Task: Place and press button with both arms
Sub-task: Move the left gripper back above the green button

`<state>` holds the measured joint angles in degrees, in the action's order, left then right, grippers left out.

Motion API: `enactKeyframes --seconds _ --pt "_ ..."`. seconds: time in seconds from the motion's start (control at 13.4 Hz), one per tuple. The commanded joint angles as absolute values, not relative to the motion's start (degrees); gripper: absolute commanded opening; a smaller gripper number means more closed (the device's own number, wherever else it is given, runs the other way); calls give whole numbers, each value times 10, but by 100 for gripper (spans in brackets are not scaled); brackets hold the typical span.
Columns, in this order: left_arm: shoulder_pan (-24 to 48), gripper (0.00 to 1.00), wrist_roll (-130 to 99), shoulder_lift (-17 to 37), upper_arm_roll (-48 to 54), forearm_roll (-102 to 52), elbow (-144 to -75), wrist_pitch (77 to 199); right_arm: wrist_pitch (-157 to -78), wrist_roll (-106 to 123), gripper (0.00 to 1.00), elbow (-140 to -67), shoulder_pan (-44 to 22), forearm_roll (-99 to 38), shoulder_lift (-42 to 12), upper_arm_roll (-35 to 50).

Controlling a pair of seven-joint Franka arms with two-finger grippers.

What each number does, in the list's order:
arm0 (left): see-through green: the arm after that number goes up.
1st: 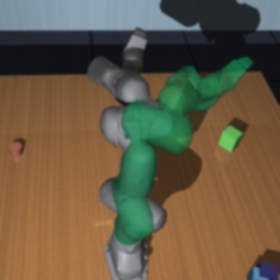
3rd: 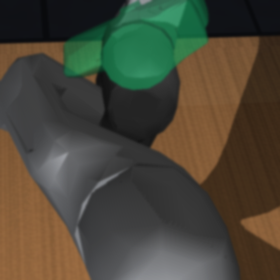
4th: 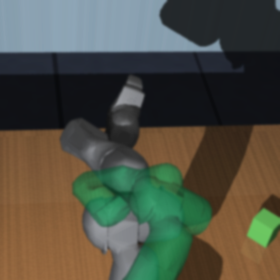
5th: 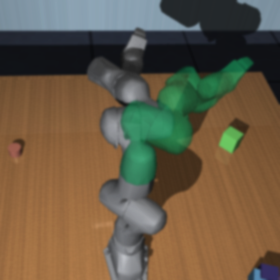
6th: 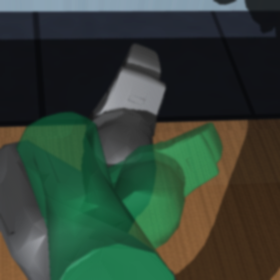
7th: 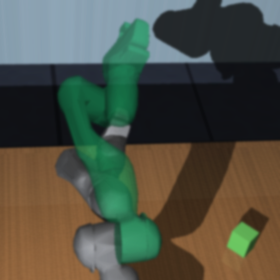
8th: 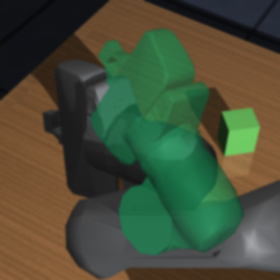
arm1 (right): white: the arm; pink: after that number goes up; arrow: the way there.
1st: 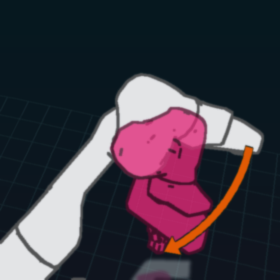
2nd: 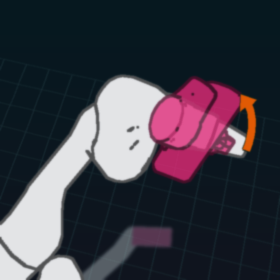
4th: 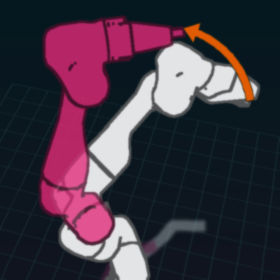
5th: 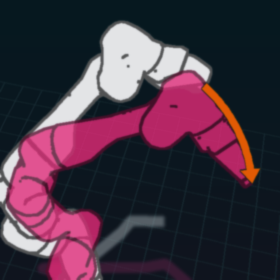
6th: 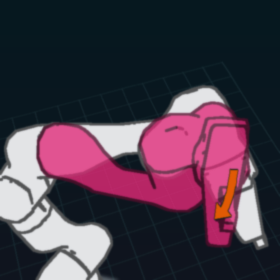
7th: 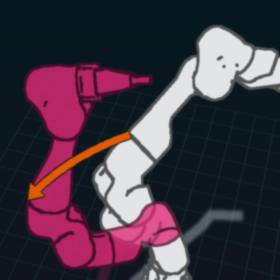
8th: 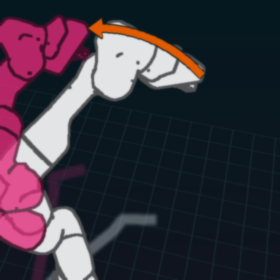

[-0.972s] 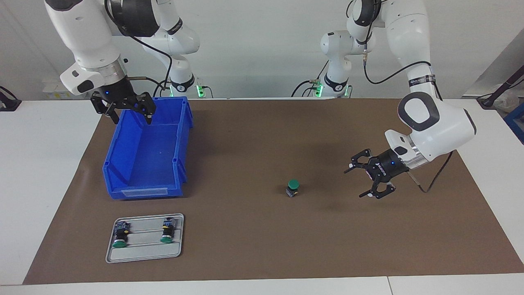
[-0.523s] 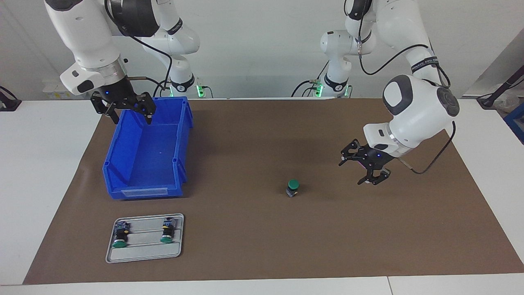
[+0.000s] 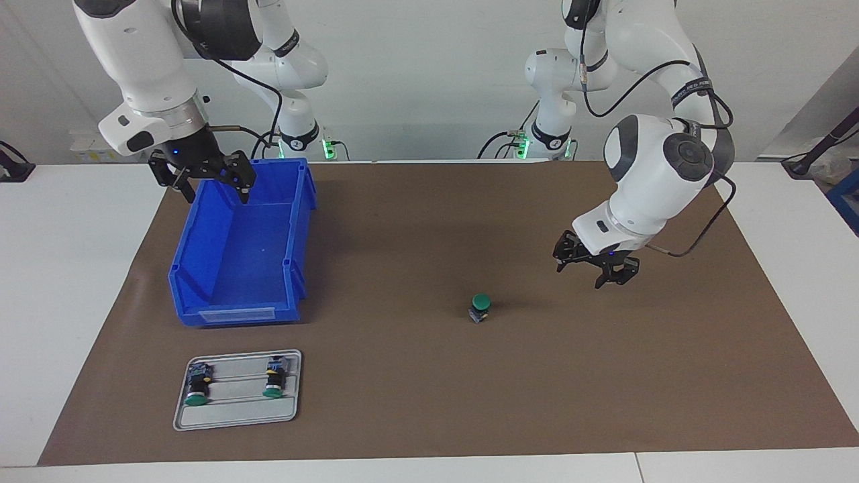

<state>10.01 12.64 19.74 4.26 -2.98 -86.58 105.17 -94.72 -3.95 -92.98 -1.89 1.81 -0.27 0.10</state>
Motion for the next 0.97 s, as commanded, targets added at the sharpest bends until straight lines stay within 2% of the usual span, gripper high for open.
enactKeyframes --seconds 0.0,0.6,0.75,0.9 --pt "121 84 45 186 37 -3 -864 1037 -942 -27 100 -932 -16 8 -1 3" --pt "156 84 -42 186 36 -1 -867 1047 -942 -27 100 -932 -16 8 -1 2" --pt "169 75 -78 186 37 -1 -867 1056 -942 -27 100 -931 -16 8 -1 2" --pt "183 53 -113 187 37 -1 -868 1063 -942 -27 100 -932 -16 8 -1 3"
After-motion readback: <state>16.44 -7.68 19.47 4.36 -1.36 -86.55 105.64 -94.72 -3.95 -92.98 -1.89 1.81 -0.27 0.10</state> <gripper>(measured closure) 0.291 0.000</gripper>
